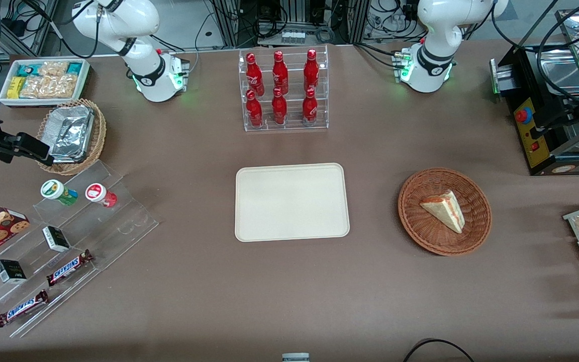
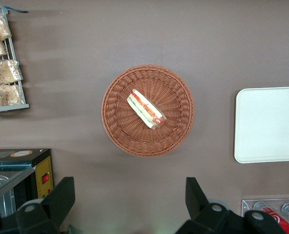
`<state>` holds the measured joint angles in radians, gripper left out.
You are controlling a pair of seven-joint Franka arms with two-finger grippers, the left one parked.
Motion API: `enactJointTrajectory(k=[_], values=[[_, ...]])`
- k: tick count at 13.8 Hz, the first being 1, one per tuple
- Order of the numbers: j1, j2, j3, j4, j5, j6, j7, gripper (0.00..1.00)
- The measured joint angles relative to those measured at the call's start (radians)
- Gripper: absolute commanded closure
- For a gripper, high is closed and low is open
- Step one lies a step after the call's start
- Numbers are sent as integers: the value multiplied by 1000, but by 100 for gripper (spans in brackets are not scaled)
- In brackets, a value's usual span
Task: Place green gum on tray
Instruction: 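Move the right gripper down toward the green-lidded gum tub on the stand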
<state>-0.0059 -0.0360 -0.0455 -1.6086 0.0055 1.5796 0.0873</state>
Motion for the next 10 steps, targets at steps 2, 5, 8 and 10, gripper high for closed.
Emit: enactJointTrajectory(k=[2,5,8,10], values=[[3,0,1,0,0,-4,0,1],[8,2,2,-5,0,-17,0,0],[7,10,-2,-27,0,-20,-12,0],[5,11,-12,-65,0,6,-47,0]])
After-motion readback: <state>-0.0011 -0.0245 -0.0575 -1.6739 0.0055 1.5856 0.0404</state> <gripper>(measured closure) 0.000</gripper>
